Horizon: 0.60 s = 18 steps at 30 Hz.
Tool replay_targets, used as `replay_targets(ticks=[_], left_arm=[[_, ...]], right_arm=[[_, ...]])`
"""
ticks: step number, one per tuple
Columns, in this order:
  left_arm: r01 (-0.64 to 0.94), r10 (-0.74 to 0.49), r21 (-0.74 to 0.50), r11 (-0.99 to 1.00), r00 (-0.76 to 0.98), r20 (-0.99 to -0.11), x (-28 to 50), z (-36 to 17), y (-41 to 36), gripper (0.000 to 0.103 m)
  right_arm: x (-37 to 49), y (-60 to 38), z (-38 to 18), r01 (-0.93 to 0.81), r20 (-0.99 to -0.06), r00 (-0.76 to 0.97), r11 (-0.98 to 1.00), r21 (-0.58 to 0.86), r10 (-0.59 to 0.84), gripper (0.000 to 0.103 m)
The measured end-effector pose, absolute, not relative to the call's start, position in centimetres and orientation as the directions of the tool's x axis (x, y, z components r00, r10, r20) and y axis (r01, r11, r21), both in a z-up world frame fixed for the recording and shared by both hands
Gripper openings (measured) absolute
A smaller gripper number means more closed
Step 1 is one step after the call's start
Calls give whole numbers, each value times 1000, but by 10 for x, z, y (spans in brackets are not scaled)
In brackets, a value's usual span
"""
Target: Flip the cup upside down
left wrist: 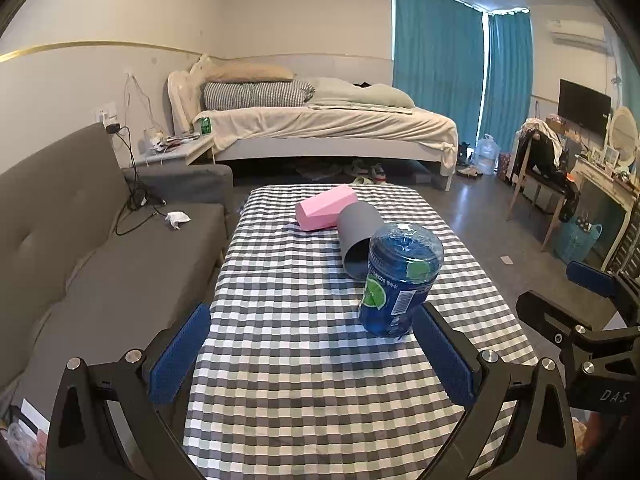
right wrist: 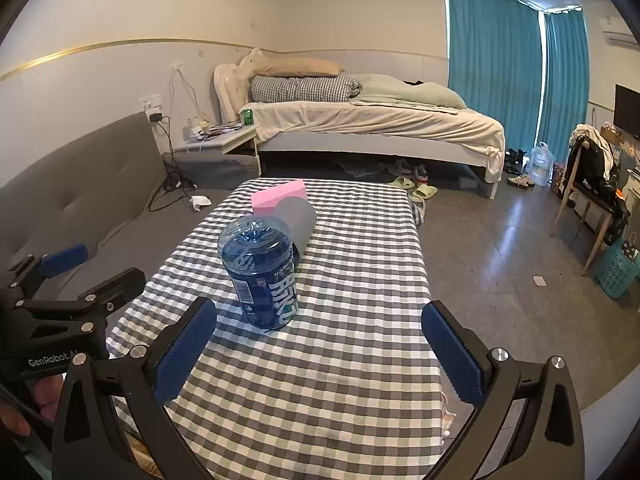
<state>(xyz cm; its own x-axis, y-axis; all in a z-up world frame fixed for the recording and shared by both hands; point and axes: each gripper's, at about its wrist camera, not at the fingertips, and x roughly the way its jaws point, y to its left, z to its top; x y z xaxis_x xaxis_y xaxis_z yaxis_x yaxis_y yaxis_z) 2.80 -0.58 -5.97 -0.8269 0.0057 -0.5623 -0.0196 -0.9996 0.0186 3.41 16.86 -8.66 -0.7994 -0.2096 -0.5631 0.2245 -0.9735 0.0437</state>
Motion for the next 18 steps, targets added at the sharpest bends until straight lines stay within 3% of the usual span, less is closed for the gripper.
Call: replay_targets(ticks=[18], left_arm=[[-38,15,29,-999,-823,-568,31,-59,-4,103]], right_arm=[[35,175,-83,201,-563,-803,-978,57,-198,103]])
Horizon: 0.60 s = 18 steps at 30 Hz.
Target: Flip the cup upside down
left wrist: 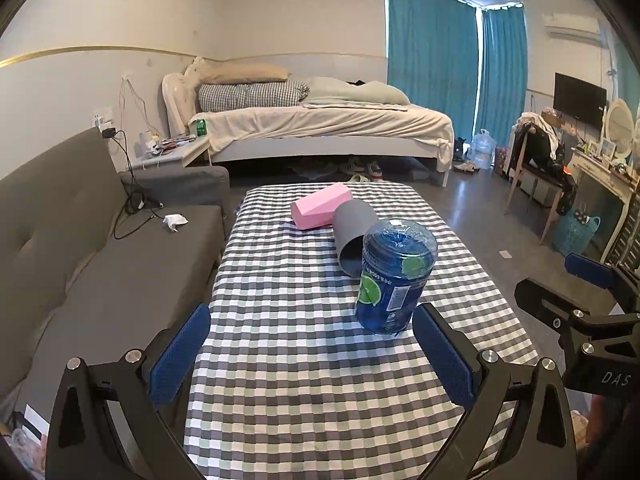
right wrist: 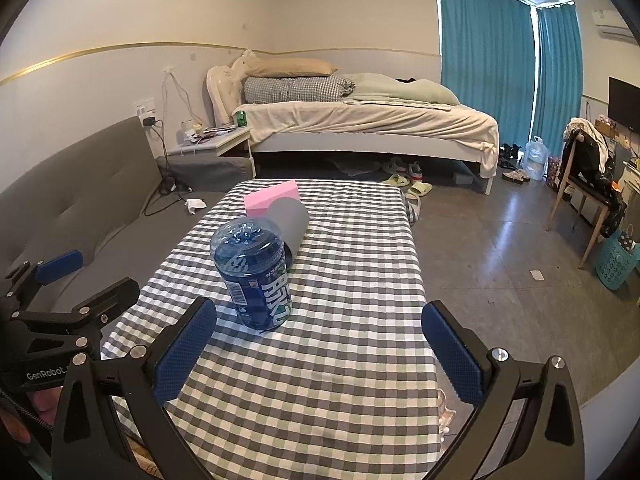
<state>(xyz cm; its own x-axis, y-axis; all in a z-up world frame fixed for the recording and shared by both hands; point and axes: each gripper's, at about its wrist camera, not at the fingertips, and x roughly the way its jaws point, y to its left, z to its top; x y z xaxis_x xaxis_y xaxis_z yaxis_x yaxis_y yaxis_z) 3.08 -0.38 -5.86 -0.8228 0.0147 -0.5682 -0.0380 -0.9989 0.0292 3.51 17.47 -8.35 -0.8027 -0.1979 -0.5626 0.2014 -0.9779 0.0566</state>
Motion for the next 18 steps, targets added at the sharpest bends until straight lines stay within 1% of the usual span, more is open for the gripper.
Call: replay_targets(ticks=[18], left_arm=[[-67,28,47,-997,-815,-579,29,-58,4,103]], right_arm=[[34,175,-84,199,-571,-798,-978,56,-195,103]])
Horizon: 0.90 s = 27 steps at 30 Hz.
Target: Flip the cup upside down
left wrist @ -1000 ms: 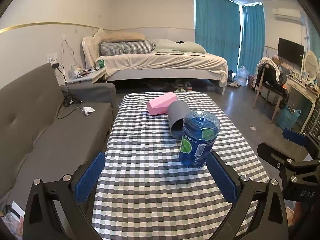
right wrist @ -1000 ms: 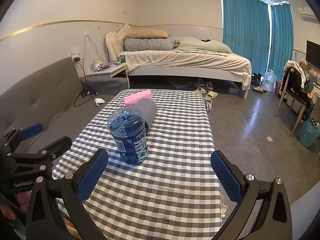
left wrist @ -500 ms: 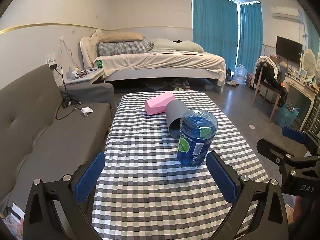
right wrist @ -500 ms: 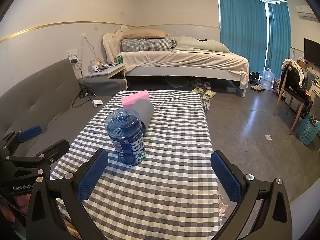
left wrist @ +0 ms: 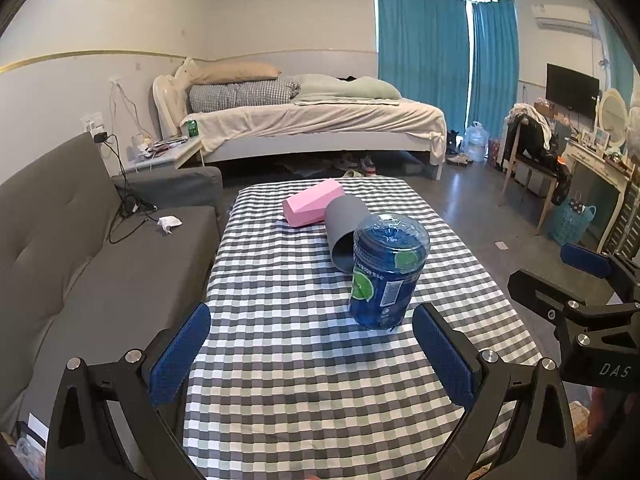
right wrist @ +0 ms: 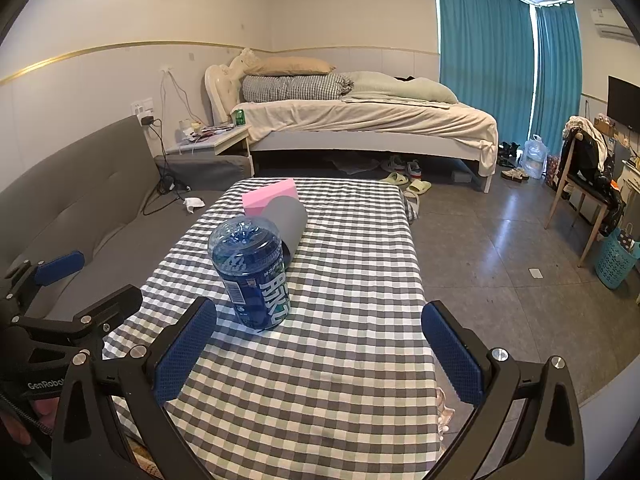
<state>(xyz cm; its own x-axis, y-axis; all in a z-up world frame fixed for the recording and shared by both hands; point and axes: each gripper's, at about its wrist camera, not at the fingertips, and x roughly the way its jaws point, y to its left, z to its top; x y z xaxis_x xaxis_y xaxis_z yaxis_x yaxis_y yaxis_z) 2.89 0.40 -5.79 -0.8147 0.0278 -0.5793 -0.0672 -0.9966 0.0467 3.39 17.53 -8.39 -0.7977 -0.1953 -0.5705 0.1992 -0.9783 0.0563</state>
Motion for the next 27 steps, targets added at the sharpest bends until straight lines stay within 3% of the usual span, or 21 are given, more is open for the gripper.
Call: replay_targets(ticks=[27], left_arm=[[-61,21,51,-997,-819,-574,29,-59,1,103]], right_arm=[[33,175,-86,190,-578,-795,-980,50,-184,103]])
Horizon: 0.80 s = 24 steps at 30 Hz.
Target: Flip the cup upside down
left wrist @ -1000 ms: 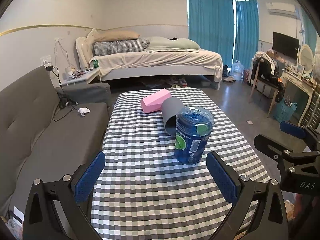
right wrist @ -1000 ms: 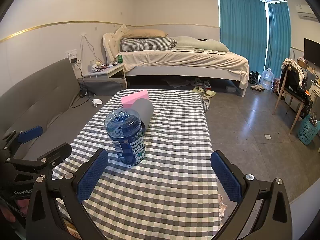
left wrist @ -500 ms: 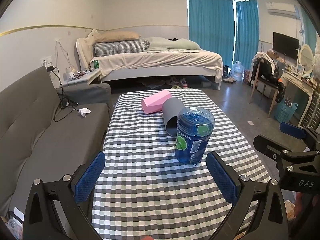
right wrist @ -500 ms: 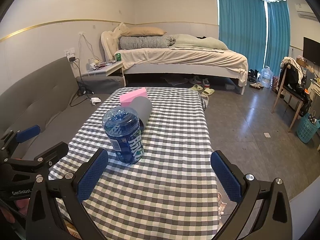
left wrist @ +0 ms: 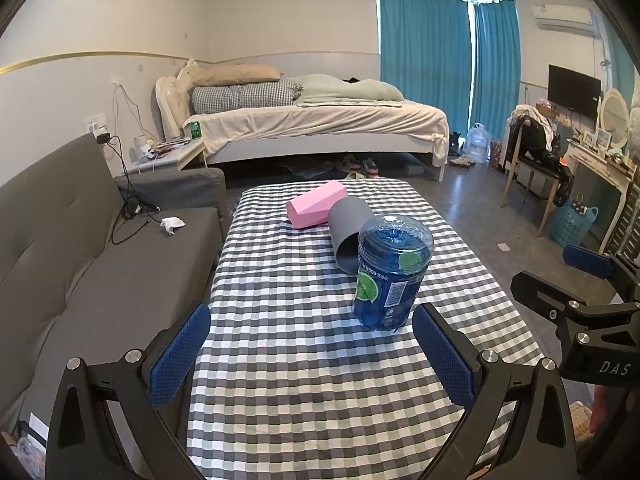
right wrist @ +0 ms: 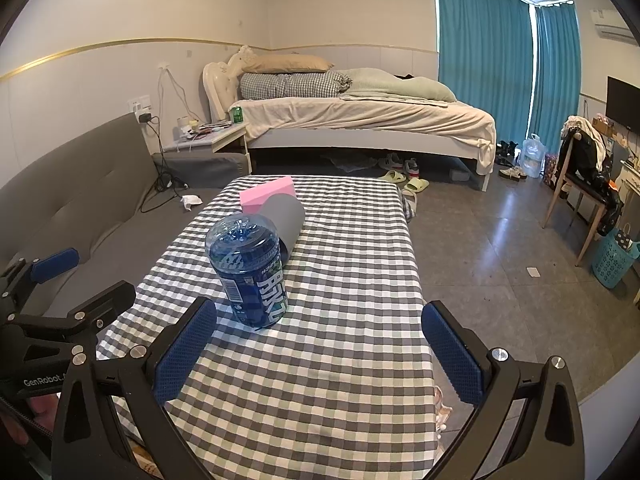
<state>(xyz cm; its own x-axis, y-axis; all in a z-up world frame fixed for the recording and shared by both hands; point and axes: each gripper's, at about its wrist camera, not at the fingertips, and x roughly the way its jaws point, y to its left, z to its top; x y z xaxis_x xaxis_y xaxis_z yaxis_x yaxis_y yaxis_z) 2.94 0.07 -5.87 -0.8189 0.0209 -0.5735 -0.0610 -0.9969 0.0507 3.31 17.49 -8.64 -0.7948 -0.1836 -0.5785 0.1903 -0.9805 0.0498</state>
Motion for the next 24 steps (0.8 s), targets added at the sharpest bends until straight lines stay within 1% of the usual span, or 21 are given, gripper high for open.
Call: replay_targets(ticks=[24], left_arm=[[-45,16,37,-998,-820,-572,32,-59,-3,103]], right_arm=[[34,174,-85,191,-583,-792,-980,48,-183,103]])
